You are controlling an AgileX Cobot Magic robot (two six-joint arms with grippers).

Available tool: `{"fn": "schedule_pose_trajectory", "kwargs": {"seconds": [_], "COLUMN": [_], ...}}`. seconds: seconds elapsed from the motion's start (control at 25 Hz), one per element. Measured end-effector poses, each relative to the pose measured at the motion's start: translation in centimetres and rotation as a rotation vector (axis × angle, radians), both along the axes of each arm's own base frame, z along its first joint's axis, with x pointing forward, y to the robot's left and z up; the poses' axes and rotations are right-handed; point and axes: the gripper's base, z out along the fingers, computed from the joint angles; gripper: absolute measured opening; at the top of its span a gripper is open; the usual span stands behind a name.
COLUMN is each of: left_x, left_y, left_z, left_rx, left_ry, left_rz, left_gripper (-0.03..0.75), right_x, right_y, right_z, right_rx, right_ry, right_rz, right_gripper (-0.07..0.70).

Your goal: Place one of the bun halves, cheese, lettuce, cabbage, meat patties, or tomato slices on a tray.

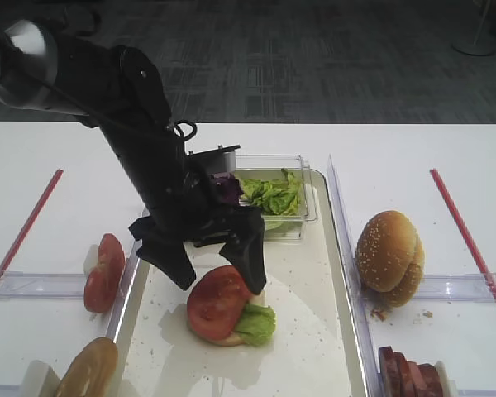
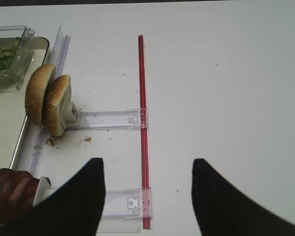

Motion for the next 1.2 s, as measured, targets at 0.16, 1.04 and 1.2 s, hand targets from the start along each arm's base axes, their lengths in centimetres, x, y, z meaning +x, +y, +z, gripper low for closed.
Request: {"fn": "schedule_pose_trajectory", "kwargs": {"seconds": [0.16,1.04,1.2], "left_x": [0.0,1.1,2.0], "left_y": [0.1,-0.4,-0.9], "left_z": [-0.1,1.6,3.5], "left_rx": [0.015,-0.007,-0.034], "left_ry": [-0.005,-0.061,-0.099], "left_rz": [-0.003,0.008,0.005], "left_gripper": [0.69,0.69,0.69], "right_x": [0.0,0.0,0.0], "right_y": [0.0,0.0,0.0], "right_z": [0.0,0.0,0.0], "right_rx": [0.0,0.0,0.0], "right_ry": [0.0,0.0,0.0], "right_rz": [0.0,0.0,0.0], "right_gripper": [0.427,0.427,0.427]}}
